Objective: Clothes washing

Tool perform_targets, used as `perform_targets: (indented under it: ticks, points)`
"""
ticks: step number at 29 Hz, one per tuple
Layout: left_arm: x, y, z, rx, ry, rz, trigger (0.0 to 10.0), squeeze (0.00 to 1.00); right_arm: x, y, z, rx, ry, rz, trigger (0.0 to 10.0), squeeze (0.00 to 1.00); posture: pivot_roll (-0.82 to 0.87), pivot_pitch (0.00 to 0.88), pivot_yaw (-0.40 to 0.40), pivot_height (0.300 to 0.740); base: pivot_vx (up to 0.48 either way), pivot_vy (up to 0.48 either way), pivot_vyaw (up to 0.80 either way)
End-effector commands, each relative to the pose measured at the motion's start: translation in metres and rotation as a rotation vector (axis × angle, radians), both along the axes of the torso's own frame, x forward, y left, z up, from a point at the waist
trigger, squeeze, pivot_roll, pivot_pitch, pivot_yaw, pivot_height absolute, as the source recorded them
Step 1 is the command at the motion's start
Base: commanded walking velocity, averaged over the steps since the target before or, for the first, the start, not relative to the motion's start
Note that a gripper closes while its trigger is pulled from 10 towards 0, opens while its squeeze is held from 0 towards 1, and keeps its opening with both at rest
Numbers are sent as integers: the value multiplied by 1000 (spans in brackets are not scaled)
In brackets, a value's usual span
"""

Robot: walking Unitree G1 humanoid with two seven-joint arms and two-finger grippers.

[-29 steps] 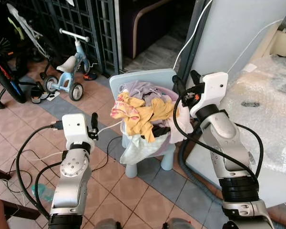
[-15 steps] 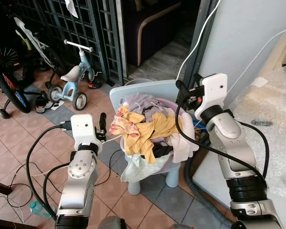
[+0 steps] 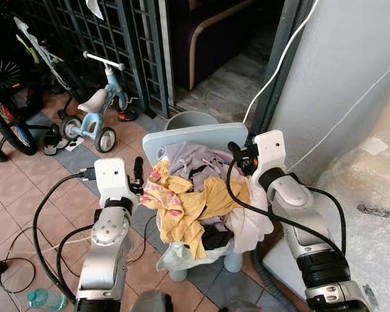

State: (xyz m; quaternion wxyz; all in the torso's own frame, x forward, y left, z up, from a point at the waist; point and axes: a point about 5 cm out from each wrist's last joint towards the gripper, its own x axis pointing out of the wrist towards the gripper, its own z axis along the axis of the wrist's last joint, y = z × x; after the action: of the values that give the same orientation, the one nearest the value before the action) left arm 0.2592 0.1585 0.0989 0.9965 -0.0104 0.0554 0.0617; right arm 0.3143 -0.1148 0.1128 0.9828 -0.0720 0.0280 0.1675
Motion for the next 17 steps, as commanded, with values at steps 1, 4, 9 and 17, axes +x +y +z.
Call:
perform_targets:
  ticks: [1,4,9,17]
  points:
    - [-1,-1,2,6,1,5,10000,0,0,-5,-1,-24,-18,-17,10000,0,53,99,29,740,0,0,794]
    - [-3,2,1,8,14,25,10000,0,0,-5,-8,-43,0,-70,10000,0,63,113,33,740,0,0,794]
    - [-7,0,4,-12,16,35,10000,0,0,-4,-30,-74,127,-123,10000,0,87,119,24,740,0,0,421]
    - [-25,9,-6,16,120,29,10000,0,-5,6,-61,-102,348,-62,10000,0,114,137,26,740,0,0,0]
